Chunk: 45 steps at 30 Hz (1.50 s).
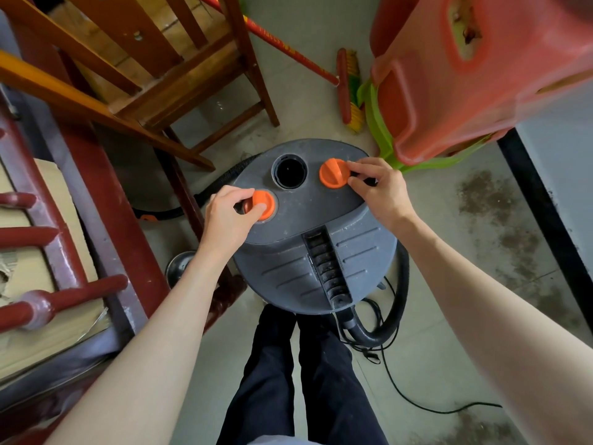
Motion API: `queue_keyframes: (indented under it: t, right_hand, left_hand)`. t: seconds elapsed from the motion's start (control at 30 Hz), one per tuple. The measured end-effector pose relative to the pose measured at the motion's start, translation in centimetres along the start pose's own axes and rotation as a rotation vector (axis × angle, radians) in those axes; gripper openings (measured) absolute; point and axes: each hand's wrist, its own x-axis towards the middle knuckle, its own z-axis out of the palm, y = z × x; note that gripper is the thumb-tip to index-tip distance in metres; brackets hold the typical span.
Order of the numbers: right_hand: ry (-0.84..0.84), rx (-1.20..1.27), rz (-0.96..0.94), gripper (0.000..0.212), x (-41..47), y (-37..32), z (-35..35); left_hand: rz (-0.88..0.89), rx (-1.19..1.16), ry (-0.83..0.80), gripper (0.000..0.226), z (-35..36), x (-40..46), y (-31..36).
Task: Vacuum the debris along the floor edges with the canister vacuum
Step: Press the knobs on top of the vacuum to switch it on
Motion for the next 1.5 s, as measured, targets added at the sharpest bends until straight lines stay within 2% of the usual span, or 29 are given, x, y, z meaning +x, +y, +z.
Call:
queue_keyframes:
  t: [0.1, 0.2, 0.37, 0.63, 0.8, 0.87, 0.97, 1.03, 1.13, 1.23, 1.3, 1.5]
  right_hand:
    - [0.029, -0.001, 0.004, 0.032, -0.3, -0.6, 0.3]
    - [0.087, -0.119, -0.044, 0.037, -0.7, -1.1, 1.7]
    - [0.171, -0.179, 0.008, 0.031, -0.4, -1.6, 2.6]
    - [0.205, -0.396, -0.189, 0.02, -0.2, -0.9, 3.0]
    - [0.2, -0.316, -0.314, 0.021, 0.0, -0.7, 2.9]
    - [0.175, -0.287, -0.275, 0.022, 0.1, -0.9, 2.6]
    - [0.03, -0.239, -0.205, 0.028, 0.9, -0.7, 1.1]
    - [-0.147, -0.28, -0.259, 0.043, 1.7, -0.9, -0.3]
    - [-0.455, -0.457, -0.354, 0.05, 3.5, -1.5, -1.8]
    - [-0.681, -0.607, -0.317, 0.05, 5.7, -2.8, -2.8]
    - [-0.746, -0.673, -0.35, 0.048, 6.5, -3.6, -3.0]
    - [-0.738, -0.875, -0.441, 0.038, 6.8, -5.0, -3.6]
  left_hand:
    - [0.0, 0.004, -0.008, 0.033, 0.0, -0.1, 0.0]
    - [0.003, 0.016, -0.028, 0.036, -0.3, -0.2, -0.1]
    - [0.031, 0.013, -0.146, 0.043, -1.2, -0.5, -0.3]
    - [0.011, -0.015, -0.119, 0.043, -1.0, -0.5, -0.4]
    - [0.019, -0.023, -0.112, 0.043, -0.9, -0.5, -0.4]
    - [0.014, -0.024, -0.11, 0.043, -0.9, -0.5, -0.5]
    - [0.024, -0.026, -0.113, 0.043, -0.8, -0.4, -0.6]
    - [0.033, -0.025, -0.113, 0.042, -0.8, -0.3, -0.6]
    - [0.048, -0.023, -0.113, 0.041, -0.8, -0.2, -0.8]
    - [0.065, -0.028, -0.109, 0.041, -0.8, -0.2, -0.9]
    - [0.064, -0.035, -0.109, 0.04, -0.9, -0.2, -0.8]
    - [0.057, -0.041, -0.103, 0.04, -1.0, -0.1, -0.6]
